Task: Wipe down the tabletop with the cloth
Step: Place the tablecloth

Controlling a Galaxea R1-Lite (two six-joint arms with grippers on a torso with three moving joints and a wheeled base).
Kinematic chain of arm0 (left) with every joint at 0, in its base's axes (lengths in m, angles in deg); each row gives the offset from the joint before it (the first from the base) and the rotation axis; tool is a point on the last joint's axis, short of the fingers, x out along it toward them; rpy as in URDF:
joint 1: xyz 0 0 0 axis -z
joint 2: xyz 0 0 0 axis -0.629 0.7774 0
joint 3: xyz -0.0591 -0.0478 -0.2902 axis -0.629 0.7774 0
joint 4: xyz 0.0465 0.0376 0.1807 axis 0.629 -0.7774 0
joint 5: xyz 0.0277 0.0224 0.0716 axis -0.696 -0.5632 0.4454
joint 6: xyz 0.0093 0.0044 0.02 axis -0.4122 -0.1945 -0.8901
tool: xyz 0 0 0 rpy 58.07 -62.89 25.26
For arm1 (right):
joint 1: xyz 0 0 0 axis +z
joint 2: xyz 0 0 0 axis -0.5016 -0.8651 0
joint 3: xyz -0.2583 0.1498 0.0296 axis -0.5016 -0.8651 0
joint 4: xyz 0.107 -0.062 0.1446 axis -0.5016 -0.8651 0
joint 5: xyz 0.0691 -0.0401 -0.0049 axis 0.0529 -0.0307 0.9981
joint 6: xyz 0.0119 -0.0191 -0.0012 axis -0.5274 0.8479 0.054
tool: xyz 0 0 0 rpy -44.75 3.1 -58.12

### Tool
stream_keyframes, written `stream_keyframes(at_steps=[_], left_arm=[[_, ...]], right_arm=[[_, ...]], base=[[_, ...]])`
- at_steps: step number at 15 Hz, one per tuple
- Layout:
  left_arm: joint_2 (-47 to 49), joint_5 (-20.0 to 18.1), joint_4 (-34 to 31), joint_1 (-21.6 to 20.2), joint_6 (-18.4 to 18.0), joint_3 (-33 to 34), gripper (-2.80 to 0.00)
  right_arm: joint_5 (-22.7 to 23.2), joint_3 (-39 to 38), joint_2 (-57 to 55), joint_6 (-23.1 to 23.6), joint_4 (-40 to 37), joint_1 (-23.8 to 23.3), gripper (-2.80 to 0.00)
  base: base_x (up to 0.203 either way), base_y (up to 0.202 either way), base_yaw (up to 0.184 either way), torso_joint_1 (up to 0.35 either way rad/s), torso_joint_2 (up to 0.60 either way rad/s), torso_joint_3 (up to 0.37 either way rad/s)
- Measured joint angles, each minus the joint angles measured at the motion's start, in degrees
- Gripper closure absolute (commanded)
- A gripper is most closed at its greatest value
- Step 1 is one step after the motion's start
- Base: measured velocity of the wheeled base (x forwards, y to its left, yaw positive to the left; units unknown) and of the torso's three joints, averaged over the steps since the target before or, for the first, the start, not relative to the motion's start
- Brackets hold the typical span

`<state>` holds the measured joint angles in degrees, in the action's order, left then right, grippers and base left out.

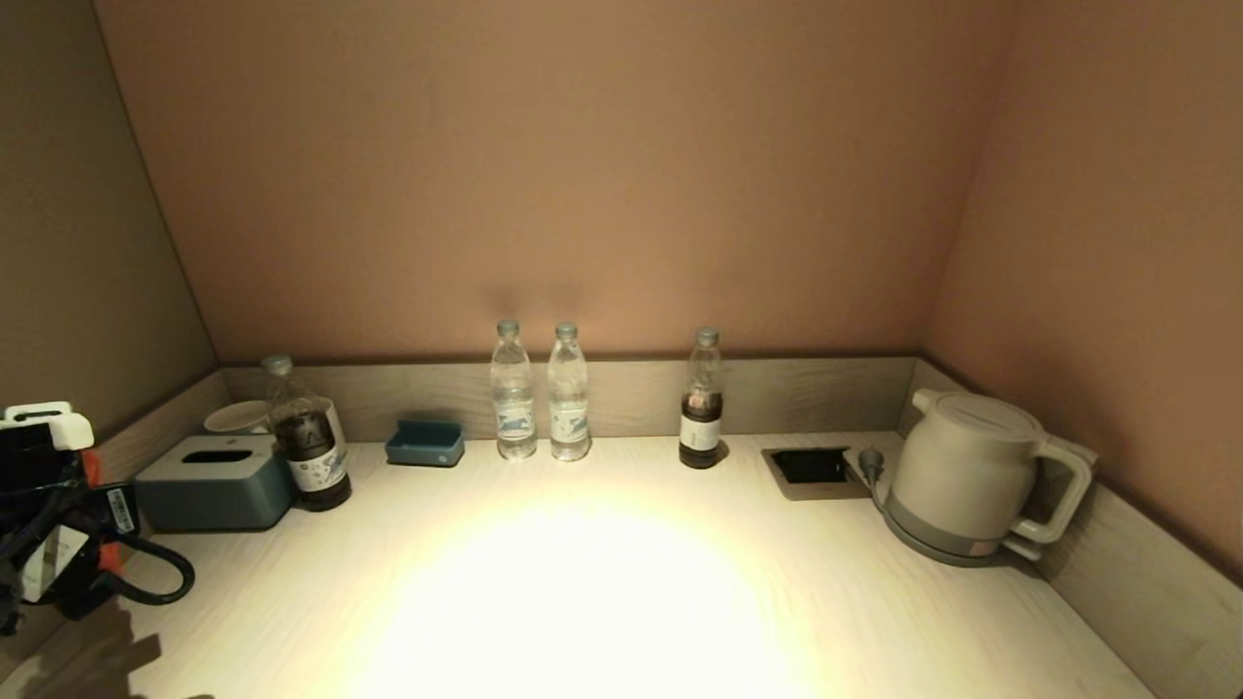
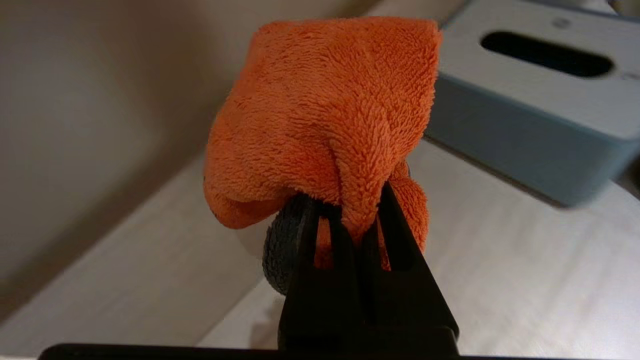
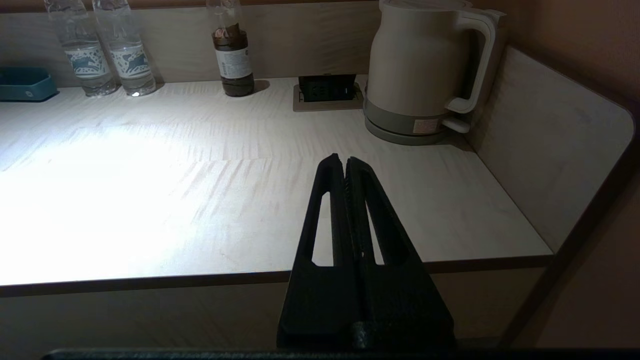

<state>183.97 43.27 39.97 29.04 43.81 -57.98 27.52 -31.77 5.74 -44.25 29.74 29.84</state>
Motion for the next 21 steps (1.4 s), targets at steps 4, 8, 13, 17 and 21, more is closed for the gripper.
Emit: stream_keyframes(at_steps=[4, 8, 13, 17, 21], left_arm=[[3.62, 0.09, 8.40, -0.51, -10.74, -1.23, 0.00], [6.82, -0.19, 9.48, 0.43, -7.94, -1.77, 0.00], [12.25, 0.01, 20.94, 1.32, -1.66, 3.06, 0.00], [17.27, 1.14, 31.97, 1.37, 2.96, 7.39, 0.00], [18.36, 1.29, 32.00, 1.43, 8.32, 8.92, 0.00]], right_arm=[[0.00, 0.00, 0.00, 0.02, 0.02, 0.02, 0.00], [0.02, 0.00, 0.00, 0.00, 0.00, 0.00, 0.00], [0.00, 0.00, 0.00, 0.02, 0.02, 0.02, 0.00], [0.00, 0.00, 0.00, 0.00, 0.01, 0.00, 0.00], [0.02, 0.00, 0.00, 0.00, 0.02, 0.02, 0.00]], base=[[0.000, 0.000, 0.000, 0.000, 0.00, 0.000], [0.000, 0.000, 0.000, 0.000, 0.00, 0.000], [0.000, 0.000, 0.000, 0.000, 0.00, 0.000], [0.000, 0.000, 0.000, 0.000, 0.00, 0.000], [0.000, 0.000, 0.000, 0.000, 0.00, 0.000]])
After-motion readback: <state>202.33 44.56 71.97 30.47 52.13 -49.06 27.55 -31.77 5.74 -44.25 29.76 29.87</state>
